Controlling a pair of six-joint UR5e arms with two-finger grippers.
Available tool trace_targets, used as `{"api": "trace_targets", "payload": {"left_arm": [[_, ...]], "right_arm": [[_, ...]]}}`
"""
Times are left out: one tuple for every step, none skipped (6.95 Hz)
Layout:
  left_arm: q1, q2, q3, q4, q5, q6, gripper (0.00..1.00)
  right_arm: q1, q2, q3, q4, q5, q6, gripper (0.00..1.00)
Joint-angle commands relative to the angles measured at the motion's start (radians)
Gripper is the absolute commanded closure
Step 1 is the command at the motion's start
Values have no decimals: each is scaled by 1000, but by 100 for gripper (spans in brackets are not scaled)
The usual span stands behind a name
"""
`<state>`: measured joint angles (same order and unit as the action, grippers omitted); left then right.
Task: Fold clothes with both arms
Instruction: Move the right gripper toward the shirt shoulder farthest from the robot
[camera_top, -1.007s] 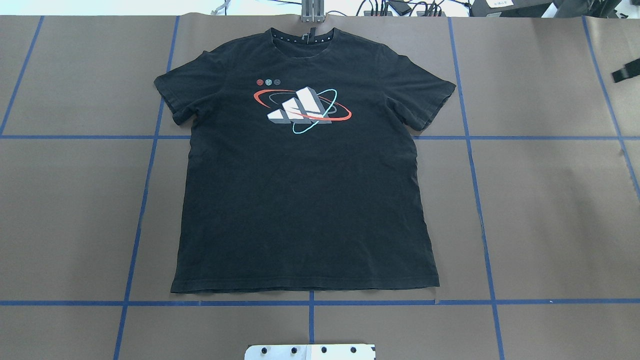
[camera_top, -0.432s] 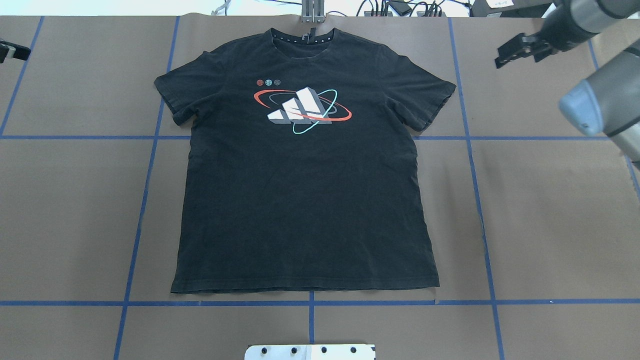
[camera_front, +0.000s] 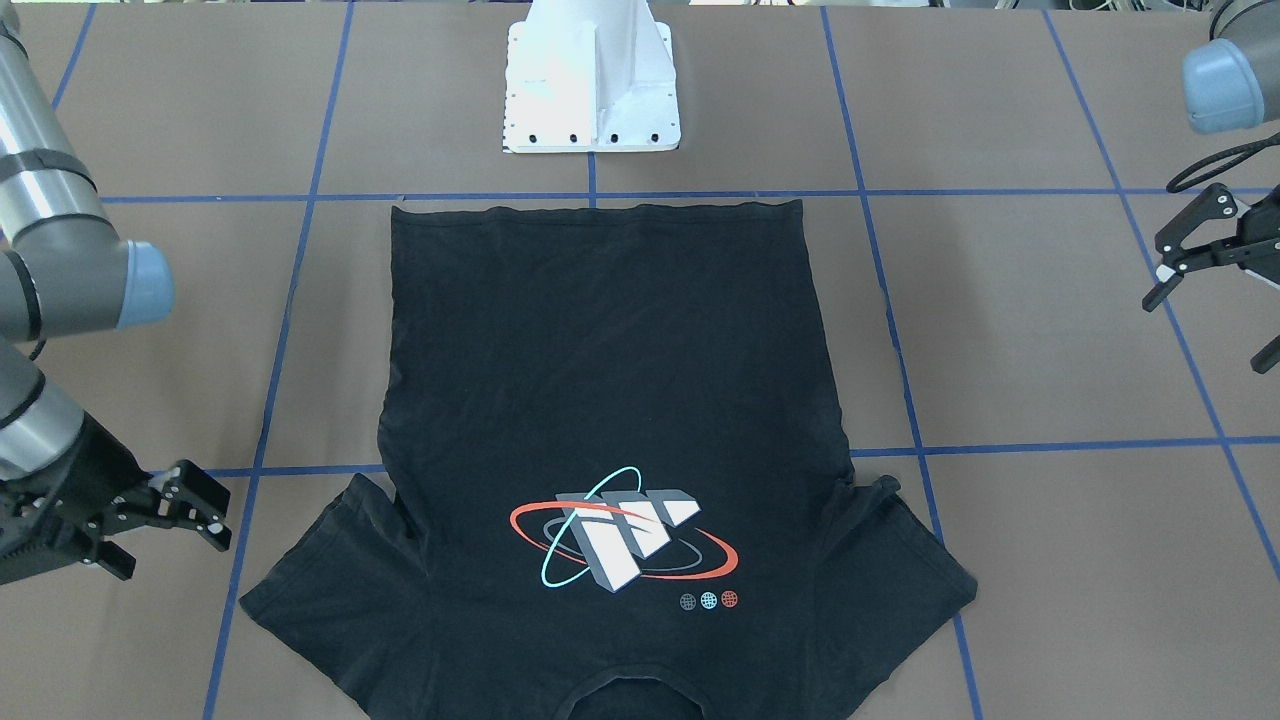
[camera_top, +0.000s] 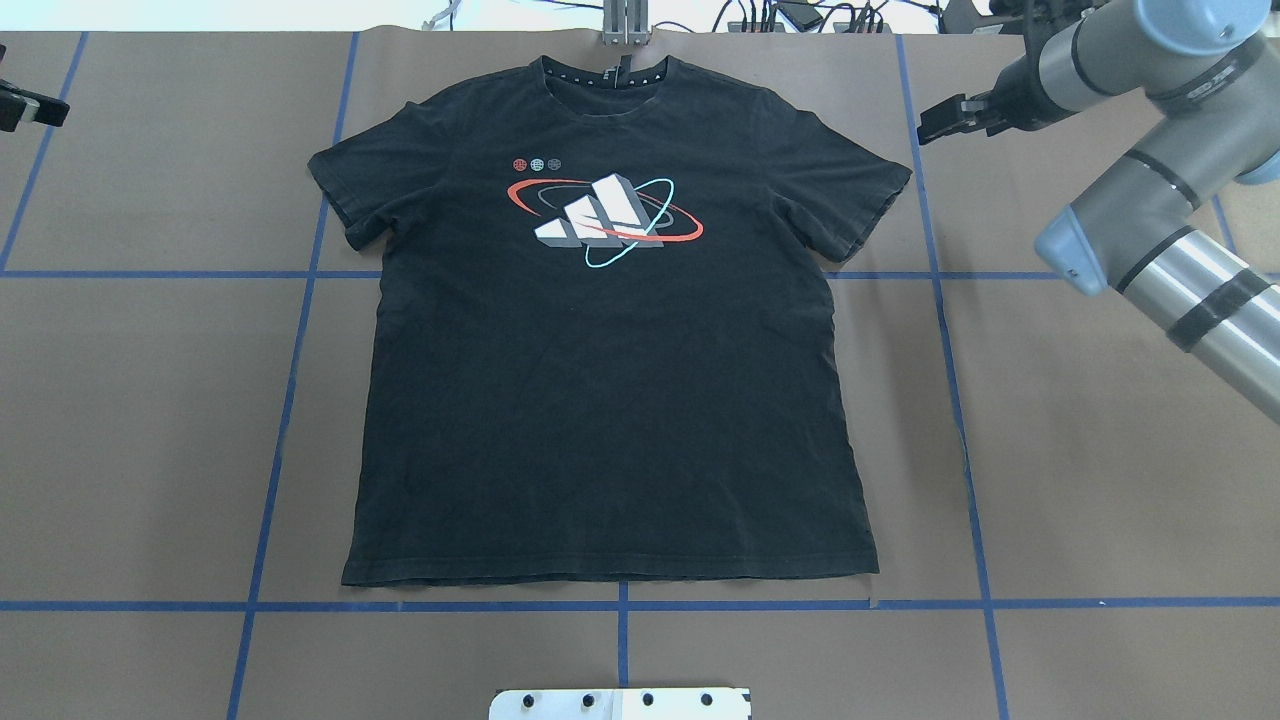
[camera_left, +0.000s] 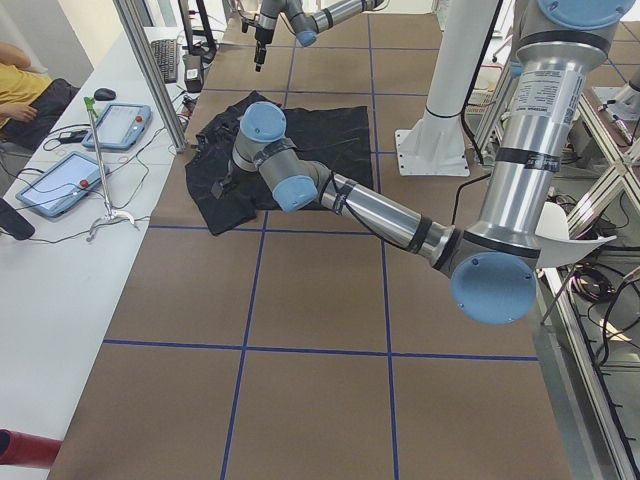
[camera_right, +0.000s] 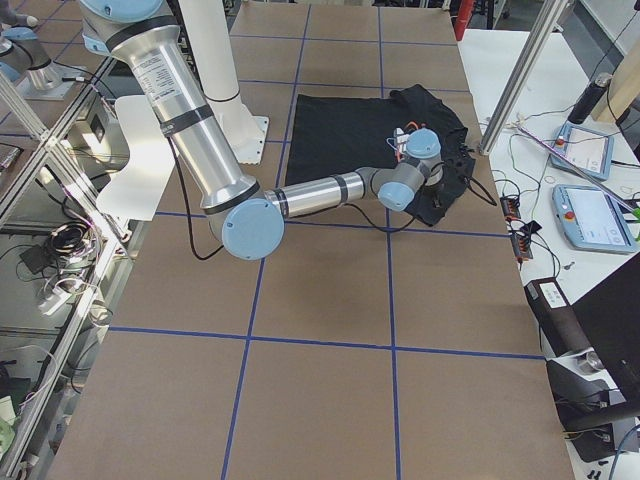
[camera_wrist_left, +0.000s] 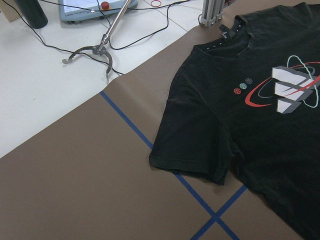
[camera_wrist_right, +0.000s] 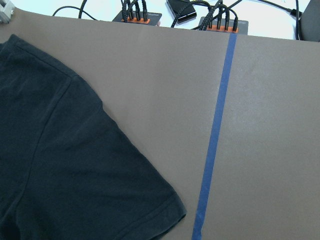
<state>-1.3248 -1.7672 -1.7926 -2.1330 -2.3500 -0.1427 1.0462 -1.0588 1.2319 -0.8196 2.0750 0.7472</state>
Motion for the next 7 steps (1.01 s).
{"api": "trace_targets", "payload": {"left_arm": [[6, -1, 13, -7, 0, 0, 0], [6, 0, 13, -7, 0, 0, 0], [6, 0, 13, -7, 0, 0, 0], [6, 0, 13, -7, 1, 2, 0], [6, 0, 13, -7, 0, 2, 0], [6, 0, 13, -7, 0, 3, 0], [6, -1, 13, -7, 0, 3, 0]], "right_arm": [[-43, 20, -63, 53, -67, 49, 1], [-63, 37, -89, 54, -82, 67, 2], [-87, 58, -132, 75, -129, 67, 2], [-97, 65, -153, 82, -136, 67, 3], [-106, 81, -176, 82, -154, 67, 4], [-115, 92, -198, 82, -173, 66, 8], [-117, 91, -200, 82, -179, 64, 20]]}}
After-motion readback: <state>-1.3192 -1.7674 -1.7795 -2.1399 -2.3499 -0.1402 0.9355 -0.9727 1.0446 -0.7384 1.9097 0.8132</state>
